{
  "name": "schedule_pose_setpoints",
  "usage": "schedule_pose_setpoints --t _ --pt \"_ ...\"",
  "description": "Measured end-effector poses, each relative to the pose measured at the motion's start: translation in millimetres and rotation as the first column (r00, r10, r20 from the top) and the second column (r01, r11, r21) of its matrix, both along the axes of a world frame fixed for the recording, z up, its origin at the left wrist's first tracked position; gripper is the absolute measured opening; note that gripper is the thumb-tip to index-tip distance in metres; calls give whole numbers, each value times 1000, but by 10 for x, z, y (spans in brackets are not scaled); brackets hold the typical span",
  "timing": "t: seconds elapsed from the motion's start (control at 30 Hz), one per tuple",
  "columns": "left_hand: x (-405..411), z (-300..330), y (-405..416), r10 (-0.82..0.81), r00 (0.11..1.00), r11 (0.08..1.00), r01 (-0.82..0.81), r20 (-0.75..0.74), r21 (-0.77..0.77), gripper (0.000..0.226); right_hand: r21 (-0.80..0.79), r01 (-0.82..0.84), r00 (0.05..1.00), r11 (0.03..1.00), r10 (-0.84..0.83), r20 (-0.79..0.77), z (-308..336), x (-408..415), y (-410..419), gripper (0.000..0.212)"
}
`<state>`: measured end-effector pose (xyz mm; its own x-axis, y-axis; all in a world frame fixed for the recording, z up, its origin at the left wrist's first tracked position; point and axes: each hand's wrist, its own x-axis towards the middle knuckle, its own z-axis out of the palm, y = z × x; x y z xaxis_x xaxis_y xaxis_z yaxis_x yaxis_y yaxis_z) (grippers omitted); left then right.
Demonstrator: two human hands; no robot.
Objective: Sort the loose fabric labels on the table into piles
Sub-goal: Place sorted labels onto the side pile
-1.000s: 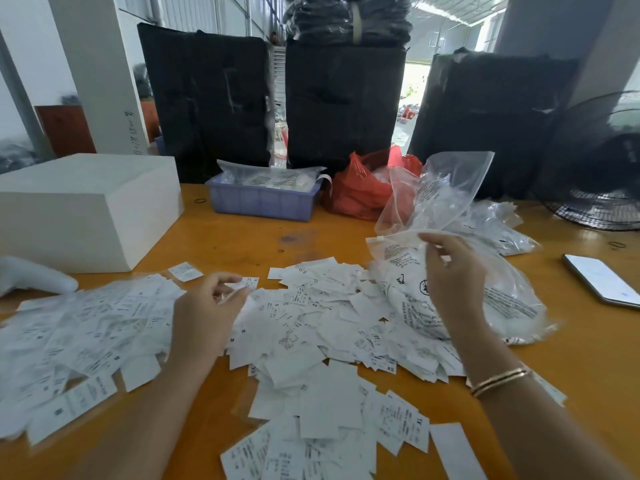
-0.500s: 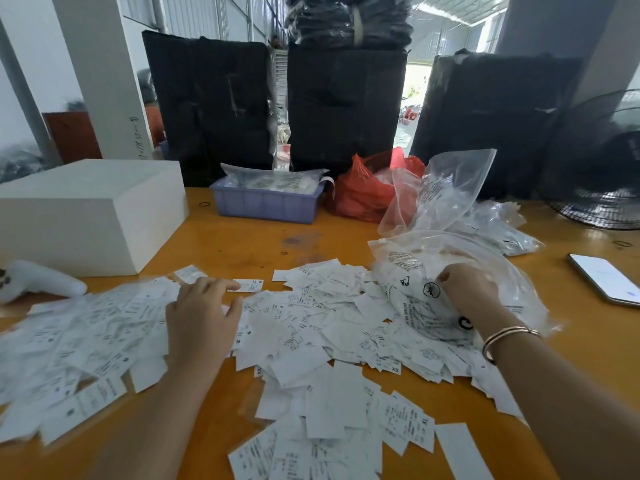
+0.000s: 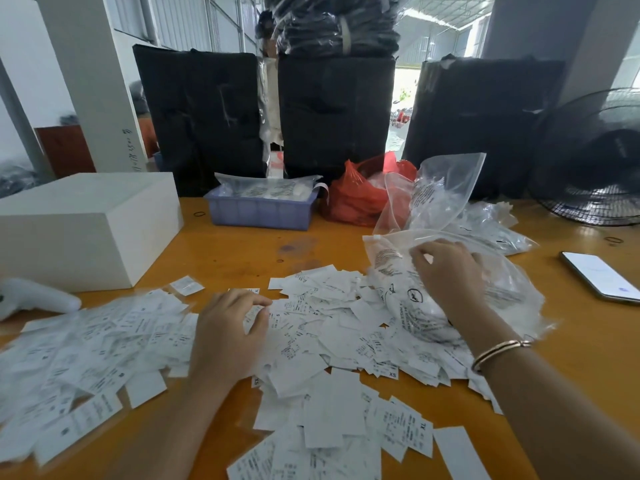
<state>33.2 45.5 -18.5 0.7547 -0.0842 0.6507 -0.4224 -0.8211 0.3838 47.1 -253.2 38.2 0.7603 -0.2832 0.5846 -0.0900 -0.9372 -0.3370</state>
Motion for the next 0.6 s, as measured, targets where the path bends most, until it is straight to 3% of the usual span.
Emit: schedule_pose_setpoints --t 0.1,0.23,0.37,0.6 --pt "-24 -18 -46 -141 988 988 135 -68 -77 12 102 -293 950 951 277 143 54 -150 370 27" --pt "-93 16 -112 -361 908 918 304 -215 -257 28 296 -567 810 769 586 27 -117 -344 876 17" --pt "-125 24 -162 -443 853 868 331 -276 -370 35 527 -579 723 622 690 -19 -365 -391 1097 15" --pt "-98 28 -142 -417 869 878 310 -267 -366 24 637 -563 691 526 723 13 -449 -427 1158 24"
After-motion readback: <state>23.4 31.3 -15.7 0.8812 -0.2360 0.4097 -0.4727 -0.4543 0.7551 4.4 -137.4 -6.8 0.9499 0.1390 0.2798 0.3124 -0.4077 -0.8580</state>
